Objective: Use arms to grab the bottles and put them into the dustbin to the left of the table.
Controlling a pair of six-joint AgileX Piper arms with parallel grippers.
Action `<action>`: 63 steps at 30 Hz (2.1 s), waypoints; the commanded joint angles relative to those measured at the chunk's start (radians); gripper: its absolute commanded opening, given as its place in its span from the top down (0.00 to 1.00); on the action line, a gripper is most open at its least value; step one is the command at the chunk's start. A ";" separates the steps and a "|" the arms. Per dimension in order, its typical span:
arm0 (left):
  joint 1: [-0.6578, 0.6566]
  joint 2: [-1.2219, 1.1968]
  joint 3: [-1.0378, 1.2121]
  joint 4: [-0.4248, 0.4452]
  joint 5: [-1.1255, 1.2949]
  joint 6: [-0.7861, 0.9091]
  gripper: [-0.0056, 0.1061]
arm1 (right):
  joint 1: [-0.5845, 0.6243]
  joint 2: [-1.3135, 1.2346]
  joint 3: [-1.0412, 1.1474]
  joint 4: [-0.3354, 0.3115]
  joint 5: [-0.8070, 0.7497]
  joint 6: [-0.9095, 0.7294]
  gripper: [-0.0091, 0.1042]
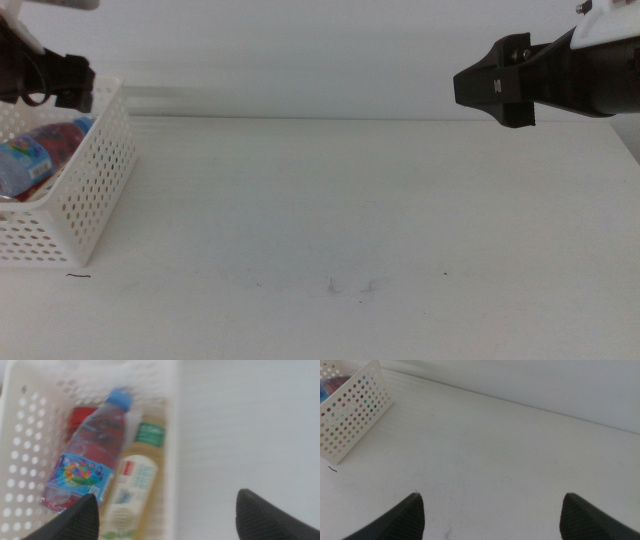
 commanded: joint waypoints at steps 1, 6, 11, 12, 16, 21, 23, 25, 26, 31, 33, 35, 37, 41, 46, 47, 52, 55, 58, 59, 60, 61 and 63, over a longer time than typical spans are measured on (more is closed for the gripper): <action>-0.053 -0.112 0.089 -0.010 -0.056 -0.016 0.11 | 0.000 -0.005 0.000 -0.004 -0.008 -0.002 0.11; -0.169 -0.333 0.251 -0.026 -0.167 -0.017 0.11 | 0.000 -0.005 0.000 -0.004 -0.008 -0.002 0.11; -0.257 -0.509 0.328 -0.061 -0.205 -0.047 0.11 | 0.000 -0.005 0.000 -0.004 -0.008 -0.002 0.11; -0.265 -0.534 0.333 -0.061 -0.205 -0.059 0.11 | 0.000 -0.005 0.000 -0.004 -0.008 -0.002 0.11; -0.269 -0.616 0.342 -0.053 -0.194 -0.057 0.11 | 0.000 -0.005 0.000 -0.004 -0.008 -0.002 0.11; -0.267 -0.680 0.342 -0.042 -0.191 -0.061 0.11 | 0.000 -0.005 0.000 -0.004 -0.008 -0.002 0.11; -0.267 -0.702 0.342 -0.026 -0.199 -0.061 0.11 | 0.000 -0.005 0.000 -0.004 -0.008 -0.002 0.11; -0.267 -0.718 0.342 -0.026 -0.213 -0.061 0.11 | 0.000 -0.005 0.000 -0.004 -0.008 -0.002 0.11; -0.267 -0.726 0.342 -0.026 -0.224 -0.061 0.11 | 0.000 -0.005 0.000 -0.004 -0.008 -0.002 0.11; -0.267 -0.743 0.342 -0.026 -0.267 -0.061 0.11 | 0.000 -0.005 0.000 -0.004 -0.008 0.002 0.11; -0.267 -0.747 0.342 -0.026 -0.280 -0.061 0.11 | 0.000 -0.005 0.000 -0.004 -0.008 0.002 0.11; -0.267 -0.747 0.342 -0.026 -0.280 -0.061 0.11 | 0.000 -0.005 0.000 -0.004 -0.008 0.002 0.11; -0.267 -0.747 0.342 -0.026 -0.280 -0.061 0.11 | 0.000 -0.005 0.000 -0.004 -0.008 0.002 0.11; -0.267 -0.749 0.357 -0.018 -0.280 -0.061 0.11 | 0.000 -0.005 0.002 -0.004 -0.006 0.001 0.11; -0.213 -0.833 0.530 -0.144 -0.363 -0.061 0.11 | -0.048 -0.077 0.122 0.006 -0.113 0.001 0.11; -0.197 -0.859 0.595 -0.157 -0.398 -0.061 0.11 | -0.076 -0.111 0.173 0.006 -0.163 0.001 0.11; -0.106 -1.085 0.895 -0.148 -0.542 -0.061 0.11 | -0.290 -0.329 0.460 0.048 -0.379 0.001 0.11; -0.088 -1.230 1.013 -0.131 -0.542 -0.061 0.11 | -0.398 -0.520 0.642 0.026 -0.477 0.001 0.11; -0.088 -1.367 1.118 -0.131 -0.544 -0.061 0.11 | -0.459 -0.718 0.807 0.015 -0.472 0.001 0.11; -0.088 -1.413 1.148 -0.136 -0.546 -0.061 0.11 | -0.470 -0.787 0.864 0.015 -0.472 0.001 0.11; -0.088 -1.456 1.187 -0.140 -0.557 -0.061 0.11 | -0.478 -0.854 0.918 0.015 -0.472 0.001 0.11; -0.088 -1.496 1.227 -0.143 -0.567 -0.061 0.11 | -0.486 -0.904 0.959 0.017 -0.466 0.001 0.11; -0.088 -1.565 1.287 -0.143 -0.572 -0.061 0.11 | -0.500 -1.024 1.054 -0.002 -0.425 0.001 0.11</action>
